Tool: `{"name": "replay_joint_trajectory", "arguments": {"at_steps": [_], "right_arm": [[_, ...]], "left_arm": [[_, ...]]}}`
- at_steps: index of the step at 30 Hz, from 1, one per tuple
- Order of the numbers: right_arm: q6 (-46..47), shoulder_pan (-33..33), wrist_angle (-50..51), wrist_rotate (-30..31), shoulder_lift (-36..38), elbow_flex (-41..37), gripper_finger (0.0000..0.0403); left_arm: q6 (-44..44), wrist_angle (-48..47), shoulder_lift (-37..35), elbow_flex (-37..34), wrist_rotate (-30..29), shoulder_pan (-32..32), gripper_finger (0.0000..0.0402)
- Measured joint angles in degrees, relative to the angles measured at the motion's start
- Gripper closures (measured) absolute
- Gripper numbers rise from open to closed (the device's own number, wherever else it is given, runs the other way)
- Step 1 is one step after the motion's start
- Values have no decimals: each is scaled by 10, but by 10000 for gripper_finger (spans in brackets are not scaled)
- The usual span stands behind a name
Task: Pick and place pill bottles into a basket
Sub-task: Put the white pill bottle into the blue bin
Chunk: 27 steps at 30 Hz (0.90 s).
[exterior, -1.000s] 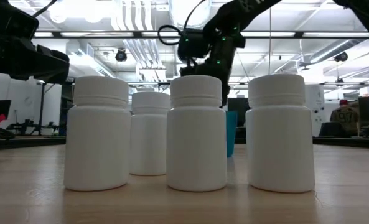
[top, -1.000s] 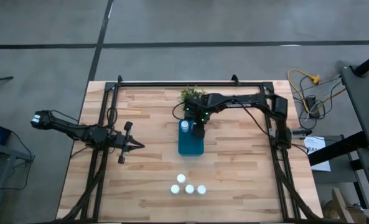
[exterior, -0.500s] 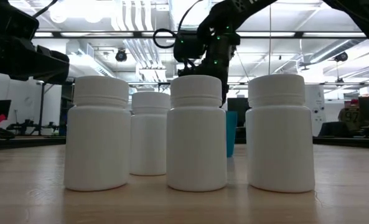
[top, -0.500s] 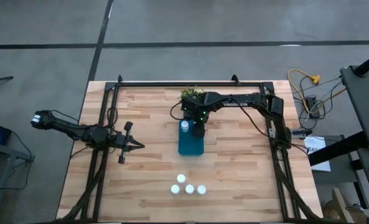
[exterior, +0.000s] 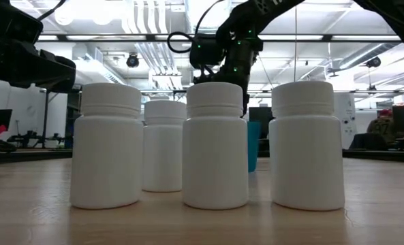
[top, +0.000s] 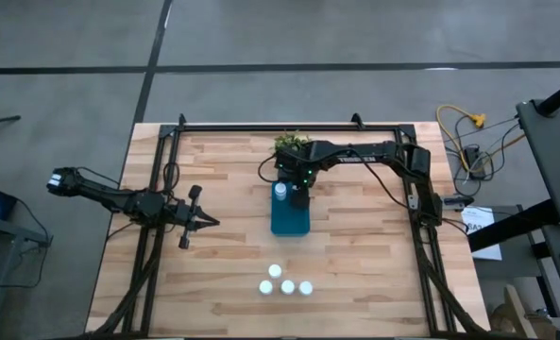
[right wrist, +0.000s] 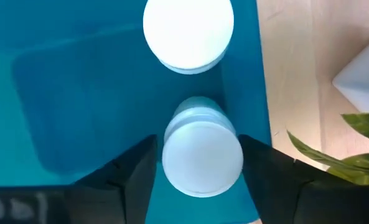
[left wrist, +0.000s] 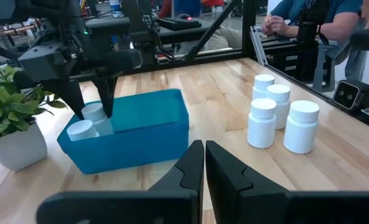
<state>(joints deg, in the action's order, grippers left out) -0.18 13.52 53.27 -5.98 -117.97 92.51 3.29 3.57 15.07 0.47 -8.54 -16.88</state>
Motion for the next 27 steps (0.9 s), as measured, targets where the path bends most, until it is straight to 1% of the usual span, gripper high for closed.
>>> {"name": "replay_joint_trajectory", "arguments": {"at_steps": [4, 17, 22, 27], "right_arm": [[1, -2, -1, 0, 0, 0, 185], [-2, -2, 3, -1, 24, 0, 209], [1, -3, 10, -3, 58, 0, 209], [16, -22, 31, -5, 113, 0, 209]], "left_arm": [[0, 0, 0, 0, 0, 0, 402], [0, 0, 0, 0, 0, 0, 402], [0, 0, 0, 0, 0, 0, 402], [0, 0, 1, 0, 1, 0, 402]]}}
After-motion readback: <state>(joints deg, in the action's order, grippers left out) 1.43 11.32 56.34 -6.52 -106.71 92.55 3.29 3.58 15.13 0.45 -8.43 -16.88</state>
